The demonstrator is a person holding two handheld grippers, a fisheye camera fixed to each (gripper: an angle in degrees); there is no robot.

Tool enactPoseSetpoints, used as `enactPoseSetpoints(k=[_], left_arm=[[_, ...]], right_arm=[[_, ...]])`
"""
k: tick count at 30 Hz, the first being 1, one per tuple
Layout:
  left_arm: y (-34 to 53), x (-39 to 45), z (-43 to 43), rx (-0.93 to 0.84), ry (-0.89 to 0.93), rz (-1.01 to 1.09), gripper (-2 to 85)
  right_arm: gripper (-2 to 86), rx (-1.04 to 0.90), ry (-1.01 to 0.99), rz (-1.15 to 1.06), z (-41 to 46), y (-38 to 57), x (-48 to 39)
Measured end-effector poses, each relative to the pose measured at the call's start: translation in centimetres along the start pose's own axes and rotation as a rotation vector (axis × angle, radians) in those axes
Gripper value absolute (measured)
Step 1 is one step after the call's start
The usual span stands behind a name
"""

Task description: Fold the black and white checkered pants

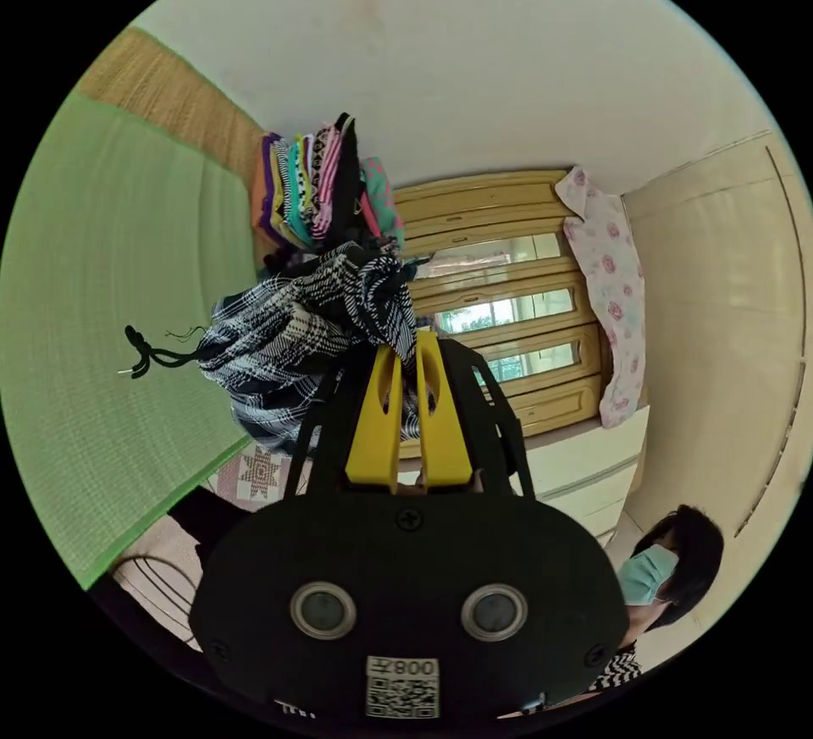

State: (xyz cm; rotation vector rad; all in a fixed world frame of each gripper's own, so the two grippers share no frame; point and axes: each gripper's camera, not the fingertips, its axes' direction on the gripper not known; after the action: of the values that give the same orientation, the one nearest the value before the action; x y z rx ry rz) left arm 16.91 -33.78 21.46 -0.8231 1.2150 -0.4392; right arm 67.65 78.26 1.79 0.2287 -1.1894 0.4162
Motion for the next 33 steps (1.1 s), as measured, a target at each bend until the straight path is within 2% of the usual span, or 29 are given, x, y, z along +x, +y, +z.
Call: enactPoseSetpoints(k=[5,10,15,17,19,23,29,33], left_arm=[[-8.6,16.4,14.0,-0.068,0.118,0.337,3.5],[-12.2,24.8,24.8,-0.137,0.106,0.535,3.7],[-14.0,21.4,34.2,-0.273,-0.058,0.422,3.8],[-14.1,17.8,38.0,-0.389,-0.252,0.354,3.8],[-13.9,15.9,39.9,-0.467,-0.354,0.323,3.8],[-14.1,15.9,41.2,-0.426,-0.169,0.273,3.9],[-14.1,19.7,42.7,-0.411,-0.185,0.344,5.5],[-13.9,21.7,42.1,-0.353,-0.211,0.387,5.2]], right_arm=[[1.8,0.207,0.137,-0.287,-12.4,-11.3,-10.2],[1.9,0.334,0.241,-0.354,-20.4,-14.2,-12.3],[1.9,0.289,0.348,-0.186,-21.3,-11.7,-3.1],[2.0,0.240,0.320,-0.021,-20.4,-9.4,4.5],[2.0,0.223,0.295,0.115,-19.5,-7.2,9.8],[1.9,0.272,0.141,0.191,-18.9,-3.9,15.0],[1.5,0.333,0.098,0.177,-19.5,-1.4,14.9],[0.6,0.334,0.177,0.193,-20.5,0.5,14.2]])
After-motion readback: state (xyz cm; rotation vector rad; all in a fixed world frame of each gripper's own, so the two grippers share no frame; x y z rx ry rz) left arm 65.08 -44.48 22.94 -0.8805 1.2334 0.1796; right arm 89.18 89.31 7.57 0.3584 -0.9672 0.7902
